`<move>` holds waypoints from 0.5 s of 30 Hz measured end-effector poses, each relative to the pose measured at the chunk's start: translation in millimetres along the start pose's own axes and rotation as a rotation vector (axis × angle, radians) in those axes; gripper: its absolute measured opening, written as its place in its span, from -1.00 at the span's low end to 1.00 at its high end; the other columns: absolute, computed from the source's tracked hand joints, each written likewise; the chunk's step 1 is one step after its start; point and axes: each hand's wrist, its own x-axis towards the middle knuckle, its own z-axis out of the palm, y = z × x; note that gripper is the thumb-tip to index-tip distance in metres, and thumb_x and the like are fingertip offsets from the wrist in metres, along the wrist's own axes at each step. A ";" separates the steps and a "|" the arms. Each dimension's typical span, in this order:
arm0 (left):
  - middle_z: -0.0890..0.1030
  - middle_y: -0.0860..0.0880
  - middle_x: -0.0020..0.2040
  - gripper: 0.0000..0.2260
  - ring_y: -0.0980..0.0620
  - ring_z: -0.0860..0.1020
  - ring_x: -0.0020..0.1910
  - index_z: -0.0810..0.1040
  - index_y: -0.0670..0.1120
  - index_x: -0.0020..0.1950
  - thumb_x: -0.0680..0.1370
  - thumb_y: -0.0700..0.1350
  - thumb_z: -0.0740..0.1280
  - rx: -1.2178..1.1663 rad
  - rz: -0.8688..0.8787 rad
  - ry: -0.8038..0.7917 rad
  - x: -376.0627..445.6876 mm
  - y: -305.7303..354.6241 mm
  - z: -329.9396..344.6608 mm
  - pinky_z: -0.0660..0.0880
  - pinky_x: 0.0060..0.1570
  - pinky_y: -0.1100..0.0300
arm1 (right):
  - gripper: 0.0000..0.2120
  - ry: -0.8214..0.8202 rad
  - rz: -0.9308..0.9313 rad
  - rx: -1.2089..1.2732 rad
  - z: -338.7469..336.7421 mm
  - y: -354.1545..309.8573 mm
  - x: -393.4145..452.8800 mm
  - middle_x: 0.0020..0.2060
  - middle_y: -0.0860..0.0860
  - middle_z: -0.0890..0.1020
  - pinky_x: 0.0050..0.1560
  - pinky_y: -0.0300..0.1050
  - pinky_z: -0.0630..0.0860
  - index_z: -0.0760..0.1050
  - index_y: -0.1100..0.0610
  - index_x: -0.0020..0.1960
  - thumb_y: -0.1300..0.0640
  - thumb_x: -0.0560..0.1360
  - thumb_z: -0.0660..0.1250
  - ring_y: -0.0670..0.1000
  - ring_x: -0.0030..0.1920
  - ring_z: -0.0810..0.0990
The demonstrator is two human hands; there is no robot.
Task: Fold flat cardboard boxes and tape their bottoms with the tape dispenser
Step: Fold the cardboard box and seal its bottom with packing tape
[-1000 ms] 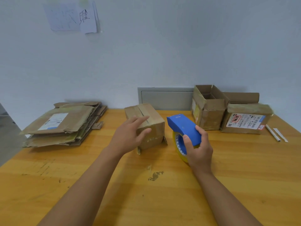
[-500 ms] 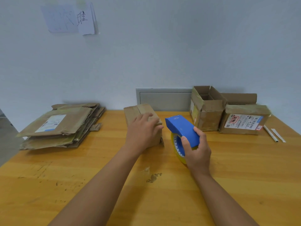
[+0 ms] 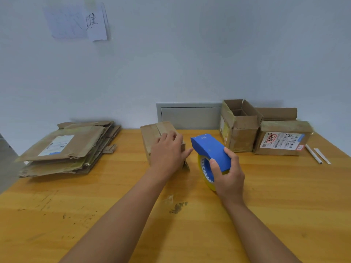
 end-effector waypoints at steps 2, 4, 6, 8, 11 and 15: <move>0.56 -0.02 0.14 -0.60 -0.05 0.52 0.10 0.48 -0.04 0.15 0.59 0.27 0.21 0.042 -0.010 -0.035 1.0 1.1 0.7 0.45 0.05 0.07 | -0.47 -0.001 -0.004 0.001 0.1 -0.7 -0.4 0.14 -0.04 0.52 -0.14 -0.14 0.56 0.38 0.03 0.39 -0.16 0.49 0.31 0.00 0.03 0.56; 0.56 0.00 0.14 -0.68 -0.03 0.50 0.12 0.47 -0.03 0.18 0.62 0.18 0.20 0.018 -0.007 -0.043 1.2 -1.8 -2.9 0.43 0.09 0.09 | -0.46 -0.001 -0.008 0.009 -0.9 -0.8 -1.0 0.14 -0.04 0.52 -0.14 -0.14 0.56 0.38 0.03 0.39 -0.18 0.49 0.30 -0.01 0.02 0.56; 0.55 0.01 0.13 -0.75 -0.01 0.49 0.08 0.47 -0.02 0.20 0.61 0.07 0.22 -0.065 0.025 -0.065 -2.7 -12.0 -11.1 0.46 0.05 0.10 | -0.44 0.004 -0.002 0.022 -1.8 -1.6 -0.8 0.13 -0.05 0.52 -0.14 -0.15 0.55 0.39 0.03 0.38 -0.21 0.47 0.30 -0.02 0.01 0.56; 0.52 0.03 0.17 -0.75 0.03 0.48 0.08 0.47 -0.01 0.25 0.58 -0.03 0.25 -0.179 0.065 -0.134 -8.6 -30.7 -21.9 0.52 -0.04 0.13 | -0.45 0.010 0.012 0.034 -1.2 -2.4 -0.4 0.13 -0.07 0.52 -0.11 -0.09 0.56 0.40 0.04 0.38 -0.18 0.47 0.31 0.00 0.02 0.56; 0.44 0.05 0.24 -0.65 0.11 0.43 0.11 0.42 0.02 0.33 0.53 -0.05 0.27 -0.330 0.035 -0.235 -13.8 -59.0 -36.2 0.46 -0.11 0.25 | -0.47 0.014 0.010 0.041 -0.2 -2.6 -0.5 0.14 -0.08 0.51 -0.09 -0.08 0.57 0.40 0.04 0.38 -0.14 0.47 0.33 0.00 0.05 0.56; 0.42 0.02 0.33 -0.53 -0.01 0.41 0.26 0.38 0.06 0.42 0.56 0.18 0.28 -0.069 0.003 -0.257 -3.2 -52.6 -32.1 0.45 0.16 0.07 | -0.42 0.012 0.011 0.038 0.1 -1.2 -1.1 0.14 -0.09 0.50 -0.13 -0.20 0.52 0.39 0.02 0.39 -0.25 0.46 0.30 -0.03 0.04 0.55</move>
